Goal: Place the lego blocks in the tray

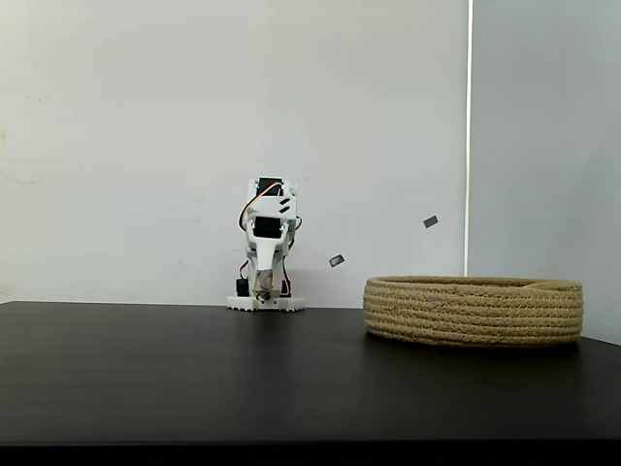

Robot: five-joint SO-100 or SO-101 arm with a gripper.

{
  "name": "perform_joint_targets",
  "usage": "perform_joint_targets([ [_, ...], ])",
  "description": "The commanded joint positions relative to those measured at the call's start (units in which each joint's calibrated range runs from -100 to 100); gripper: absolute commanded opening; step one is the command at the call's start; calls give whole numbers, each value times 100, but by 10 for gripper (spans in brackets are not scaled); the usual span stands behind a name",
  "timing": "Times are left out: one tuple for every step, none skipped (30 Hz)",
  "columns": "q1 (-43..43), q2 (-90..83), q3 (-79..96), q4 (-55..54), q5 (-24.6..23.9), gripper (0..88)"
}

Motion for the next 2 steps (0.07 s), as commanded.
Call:
perform_joint_targets([
  [-4,-49,36,-39,10,4],
  [-4,-49,36,-39,10,4],
])
